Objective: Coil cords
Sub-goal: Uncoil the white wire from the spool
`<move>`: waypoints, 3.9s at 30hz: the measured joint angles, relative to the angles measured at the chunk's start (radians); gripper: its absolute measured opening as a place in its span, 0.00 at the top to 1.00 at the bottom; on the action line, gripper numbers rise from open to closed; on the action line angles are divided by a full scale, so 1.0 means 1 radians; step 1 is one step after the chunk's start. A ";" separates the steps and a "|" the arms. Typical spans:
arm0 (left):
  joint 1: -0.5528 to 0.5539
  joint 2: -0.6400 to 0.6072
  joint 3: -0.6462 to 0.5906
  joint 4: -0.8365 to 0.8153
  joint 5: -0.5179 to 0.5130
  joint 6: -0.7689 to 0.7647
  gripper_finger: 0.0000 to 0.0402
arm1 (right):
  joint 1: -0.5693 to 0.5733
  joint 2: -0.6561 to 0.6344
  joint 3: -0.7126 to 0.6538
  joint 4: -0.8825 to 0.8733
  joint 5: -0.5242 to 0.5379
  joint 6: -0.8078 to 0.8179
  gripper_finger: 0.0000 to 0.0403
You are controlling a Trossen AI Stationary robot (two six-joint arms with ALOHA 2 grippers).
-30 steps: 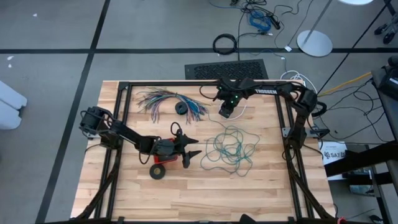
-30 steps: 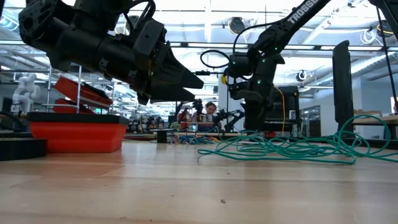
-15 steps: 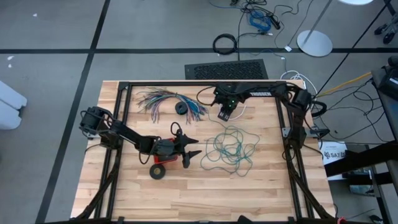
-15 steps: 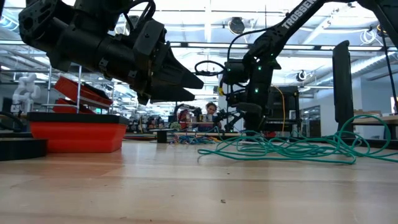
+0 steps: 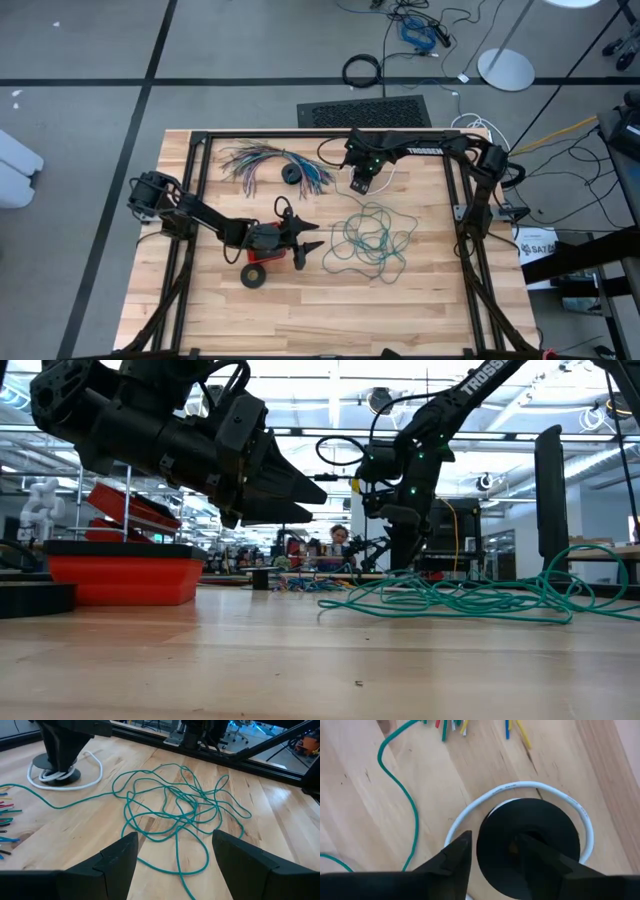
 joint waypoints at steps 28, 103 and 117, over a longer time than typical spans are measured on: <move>0.000 0.000 0.000 -0.002 0.000 -0.002 0.35 | 0.001 0.001 0.000 0.003 0.000 -0.009 0.67; 0.243 0.109 0.307 -0.126 -0.103 0.389 0.35 | 0.468 -0.443 0.001 -0.004 0.242 -0.029 0.80; 0.268 0.260 0.350 0.132 0.004 0.363 0.35 | 0.469 -0.443 0.001 0.017 0.240 -0.046 0.80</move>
